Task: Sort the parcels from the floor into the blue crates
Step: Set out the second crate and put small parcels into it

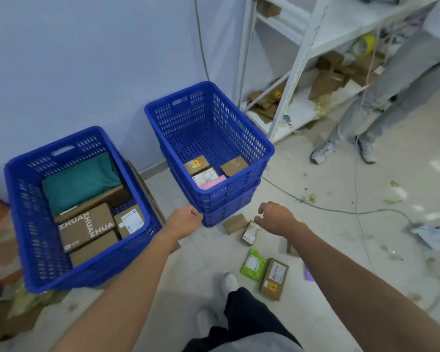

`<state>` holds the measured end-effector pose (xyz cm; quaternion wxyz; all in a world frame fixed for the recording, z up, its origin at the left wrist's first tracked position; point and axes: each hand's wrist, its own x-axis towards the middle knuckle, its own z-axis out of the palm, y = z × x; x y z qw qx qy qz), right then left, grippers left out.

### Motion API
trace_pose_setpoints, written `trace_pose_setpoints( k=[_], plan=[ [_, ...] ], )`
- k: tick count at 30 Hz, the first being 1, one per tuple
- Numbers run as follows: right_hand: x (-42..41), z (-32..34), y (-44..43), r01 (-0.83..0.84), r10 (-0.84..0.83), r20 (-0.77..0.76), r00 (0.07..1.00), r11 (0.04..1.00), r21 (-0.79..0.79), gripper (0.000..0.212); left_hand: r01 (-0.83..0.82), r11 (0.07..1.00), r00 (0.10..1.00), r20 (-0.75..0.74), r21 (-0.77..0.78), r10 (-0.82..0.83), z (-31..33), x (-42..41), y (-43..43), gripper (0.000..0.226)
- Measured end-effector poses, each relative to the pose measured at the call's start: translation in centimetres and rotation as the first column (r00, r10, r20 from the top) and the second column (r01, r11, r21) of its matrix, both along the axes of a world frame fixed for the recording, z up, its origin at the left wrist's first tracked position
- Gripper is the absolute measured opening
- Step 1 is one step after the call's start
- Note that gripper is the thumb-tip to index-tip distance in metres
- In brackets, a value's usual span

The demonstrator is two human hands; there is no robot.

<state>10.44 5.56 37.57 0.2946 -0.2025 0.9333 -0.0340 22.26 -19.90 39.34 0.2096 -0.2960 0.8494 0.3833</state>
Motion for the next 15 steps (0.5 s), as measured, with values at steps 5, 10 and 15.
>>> trace_pose_setpoints(
  k=[5,10,15],
  plan=[
    [4.2,-0.6,7.0,0.111,-0.112,0.015,0.994,0.993,0.047,0.042,0.009,0.996,1.000,0.022,0.087,-0.011,-1.7,2.2,5.2,0.018],
    [7.3,-2.1,14.1,0.214,-0.219,0.082,0.972,0.974,0.073,0.040,0.016,0.986,0.995,0.099,0.166,-0.033,-4.0,3.5,11.6,0.020],
    [8.9,-4.9,22.2,0.271,-0.278,0.123,0.953,0.960,0.074,0.040,-0.042,0.978,0.982,0.191,0.202,0.003,-7.1,4.0,19.3,0.025]
  ],
)
